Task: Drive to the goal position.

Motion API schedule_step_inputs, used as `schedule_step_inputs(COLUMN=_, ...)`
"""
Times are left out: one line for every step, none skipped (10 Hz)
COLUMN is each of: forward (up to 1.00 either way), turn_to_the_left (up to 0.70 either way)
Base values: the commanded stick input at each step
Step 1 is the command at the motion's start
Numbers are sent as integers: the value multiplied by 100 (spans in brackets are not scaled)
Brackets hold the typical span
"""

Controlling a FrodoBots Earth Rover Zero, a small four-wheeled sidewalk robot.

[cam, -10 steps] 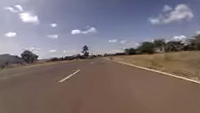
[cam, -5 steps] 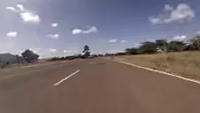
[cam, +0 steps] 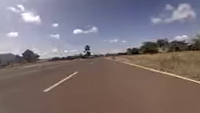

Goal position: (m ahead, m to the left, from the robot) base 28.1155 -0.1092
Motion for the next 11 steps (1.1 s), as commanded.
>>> schedule_step_inputs(forward=85, turn_to_the_left=0)
schedule_step_inputs(forward=85, turn_to_the_left=0)
schedule_step_inputs(forward=85, turn_to_the_left=0)
schedule_step_inputs(forward=85, turn_to_the_left=-4)
schedule_step_inputs(forward=85, turn_to_the_left=-12)
schedule_step_inputs(forward=85, turn_to_the_left=-22)
schedule_step_inputs(forward=85, turn_to_the_left=-34)
schedule_step_inputs(forward=85, turn_to_the_left=0)
schedule_step_inputs(forward=85, turn_to_the_left=0)
schedule_step_inputs(forward=85, turn_to_the_left=0)
schedule_step_inputs(forward=85, turn_to_the_left=0)
